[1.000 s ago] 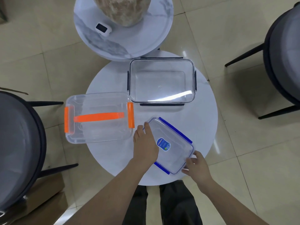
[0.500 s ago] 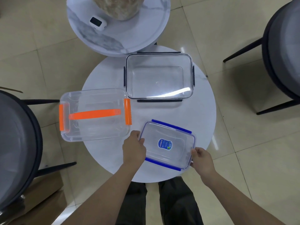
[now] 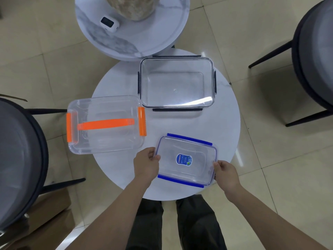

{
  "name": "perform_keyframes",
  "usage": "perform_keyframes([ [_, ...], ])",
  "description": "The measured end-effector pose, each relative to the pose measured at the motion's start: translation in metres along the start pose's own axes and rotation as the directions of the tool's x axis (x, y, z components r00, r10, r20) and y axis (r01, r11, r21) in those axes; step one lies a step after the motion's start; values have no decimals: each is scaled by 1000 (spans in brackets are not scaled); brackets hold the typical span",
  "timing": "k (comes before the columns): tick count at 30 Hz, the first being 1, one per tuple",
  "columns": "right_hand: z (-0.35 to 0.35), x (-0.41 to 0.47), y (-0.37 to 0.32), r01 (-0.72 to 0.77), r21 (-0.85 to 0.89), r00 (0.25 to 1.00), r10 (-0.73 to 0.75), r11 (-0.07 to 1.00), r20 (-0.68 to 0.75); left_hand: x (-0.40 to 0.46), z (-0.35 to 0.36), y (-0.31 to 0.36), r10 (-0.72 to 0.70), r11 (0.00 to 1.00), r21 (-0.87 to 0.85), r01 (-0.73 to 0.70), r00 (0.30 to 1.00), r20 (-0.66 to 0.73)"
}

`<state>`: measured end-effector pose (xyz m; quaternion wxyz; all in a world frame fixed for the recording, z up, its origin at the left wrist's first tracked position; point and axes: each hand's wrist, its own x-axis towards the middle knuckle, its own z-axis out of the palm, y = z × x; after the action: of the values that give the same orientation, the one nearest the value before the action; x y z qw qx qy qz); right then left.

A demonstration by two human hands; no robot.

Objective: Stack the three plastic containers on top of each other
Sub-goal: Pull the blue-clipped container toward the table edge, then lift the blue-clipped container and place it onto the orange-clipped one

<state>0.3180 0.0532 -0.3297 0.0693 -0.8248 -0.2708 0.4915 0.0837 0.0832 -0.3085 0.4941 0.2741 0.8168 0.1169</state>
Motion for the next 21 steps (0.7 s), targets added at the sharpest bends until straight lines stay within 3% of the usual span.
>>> perform_keyframes([
  [13,-14,-10,0,56,-14,998,-56,998,-9,-20,-1,-11,-44,996,-80,48,998,54],
  [21,-49,-42,-13,150,107,989,-148,983,-26,-50,-15,5,1,991,-131,9,997,78],
])
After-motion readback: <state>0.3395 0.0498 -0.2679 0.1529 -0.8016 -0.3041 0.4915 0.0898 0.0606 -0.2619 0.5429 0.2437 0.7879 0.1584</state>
